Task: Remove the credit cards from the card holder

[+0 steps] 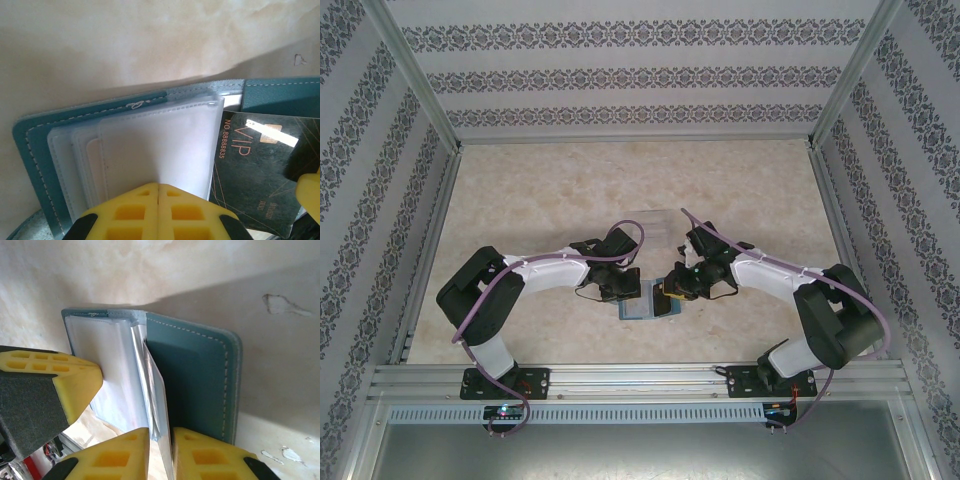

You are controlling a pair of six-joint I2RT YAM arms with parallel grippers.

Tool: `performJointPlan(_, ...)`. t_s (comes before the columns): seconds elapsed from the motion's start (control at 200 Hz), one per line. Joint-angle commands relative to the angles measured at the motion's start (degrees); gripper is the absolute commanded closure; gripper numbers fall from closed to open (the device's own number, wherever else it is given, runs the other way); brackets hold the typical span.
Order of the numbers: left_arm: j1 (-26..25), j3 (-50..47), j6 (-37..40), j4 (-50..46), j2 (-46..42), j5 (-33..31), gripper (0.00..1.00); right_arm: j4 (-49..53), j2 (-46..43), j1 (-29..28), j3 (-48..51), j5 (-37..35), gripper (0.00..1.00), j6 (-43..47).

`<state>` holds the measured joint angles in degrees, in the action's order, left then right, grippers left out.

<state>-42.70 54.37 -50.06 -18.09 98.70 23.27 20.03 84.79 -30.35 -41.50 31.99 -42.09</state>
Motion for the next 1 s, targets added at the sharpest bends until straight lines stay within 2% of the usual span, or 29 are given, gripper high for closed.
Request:
performJointPlan(0.0, -0.5, 0.1, 1.0, -3.8, 1.8, -2.4, 1.00, 0.2, 0.4, -0.6, 0.2, -0.3, 0.81, -0.5)
performJointPlan(0.724, -0.5, 0.3, 1.0, -4.5, -2.1, -3.3, 0.98, 5.9, -5.8, -0.2, -5.9, -5.1, 0.91, 4.4)
performJointPlan(0.864, -0.5, 0.8, 1.3, -6.1, -3.7, -4.4, 0.94, 8.4, -5.6, 0.5, -8.6, -6.0, 0.91, 7.9)
performJointPlan(0.994, 0.1, 0.8, 1.5, -7.2, -4.7, -4.9, 0.93, 8.7, -5.7, 0.8, -10.7, -6.9, 0.96, 13.8)
